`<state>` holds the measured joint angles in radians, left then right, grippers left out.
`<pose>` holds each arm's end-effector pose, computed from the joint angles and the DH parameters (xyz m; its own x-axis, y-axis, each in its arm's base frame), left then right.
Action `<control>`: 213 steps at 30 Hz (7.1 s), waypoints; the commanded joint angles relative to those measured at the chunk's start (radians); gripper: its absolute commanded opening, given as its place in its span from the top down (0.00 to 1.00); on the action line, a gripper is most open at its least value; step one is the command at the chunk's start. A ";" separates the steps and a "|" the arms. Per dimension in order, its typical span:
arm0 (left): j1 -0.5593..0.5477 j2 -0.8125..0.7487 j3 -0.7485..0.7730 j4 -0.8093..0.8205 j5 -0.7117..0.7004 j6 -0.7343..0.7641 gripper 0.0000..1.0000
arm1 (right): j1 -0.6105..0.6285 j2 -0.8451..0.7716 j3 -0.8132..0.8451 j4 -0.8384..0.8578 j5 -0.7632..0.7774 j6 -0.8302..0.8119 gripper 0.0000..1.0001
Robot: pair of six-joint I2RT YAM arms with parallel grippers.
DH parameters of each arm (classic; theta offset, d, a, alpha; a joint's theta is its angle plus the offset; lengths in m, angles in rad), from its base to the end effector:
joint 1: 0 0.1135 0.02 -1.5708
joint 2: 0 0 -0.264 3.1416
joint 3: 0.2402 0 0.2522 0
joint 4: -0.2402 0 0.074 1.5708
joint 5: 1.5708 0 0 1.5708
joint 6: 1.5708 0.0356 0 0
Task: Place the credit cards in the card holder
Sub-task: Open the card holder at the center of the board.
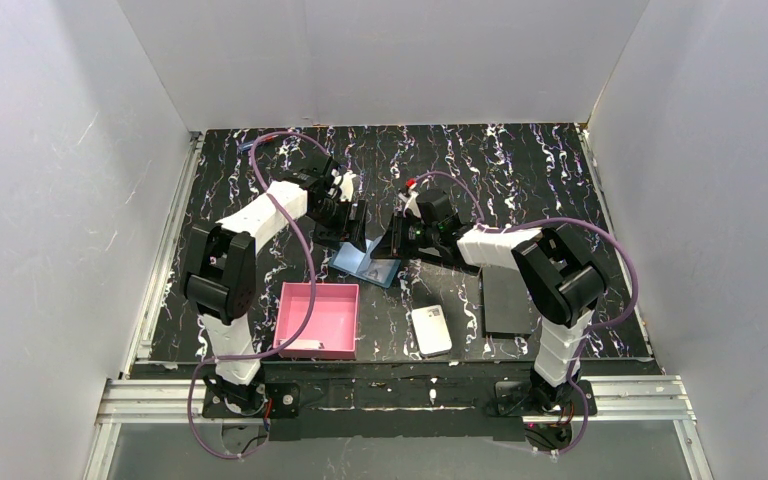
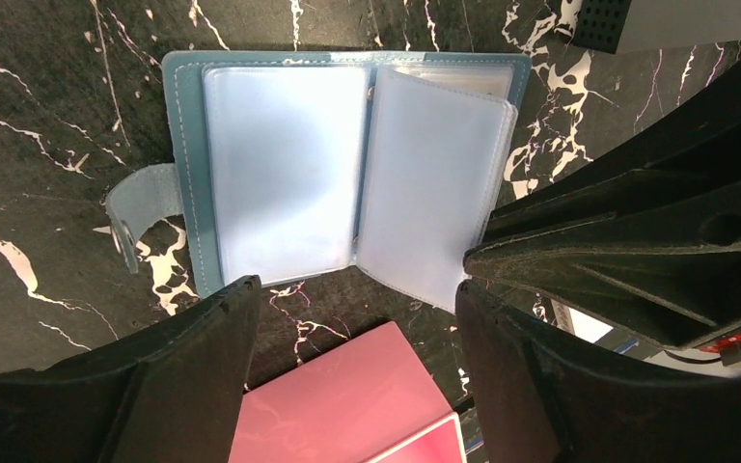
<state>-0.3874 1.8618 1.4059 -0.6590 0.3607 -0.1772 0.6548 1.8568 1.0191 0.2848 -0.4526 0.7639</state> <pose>0.3557 -0.1587 0.2161 -0.9060 0.1915 -0.3775 0.3430 0.8547 -0.3895 0.3024 0.2518 0.1692 -0.8838 0.1057 -0.4557 -0.3205 0.5727 0.7545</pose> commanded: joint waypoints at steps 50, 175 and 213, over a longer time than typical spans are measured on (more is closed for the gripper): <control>0.085 -0.185 -0.073 0.054 -0.181 -0.062 0.14 | 0.024 0.141 0.040 0.364 -0.135 0.145 0.90; 0.063 -0.372 -0.203 0.235 -0.277 -0.076 0.07 | 0.114 0.286 0.428 -0.323 0.252 -0.355 0.91; 0.062 -0.897 -0.357 -0.147 0.012 -0.272 0.03 | 0.176 -0.266 0.262 -0.541 0.116 -0.656 0.19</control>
<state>-0.3252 1.0668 1.0698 -0.6785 0.4145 -0.4175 0.7338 1.6539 1.3140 -0.2230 -0.2539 0.2691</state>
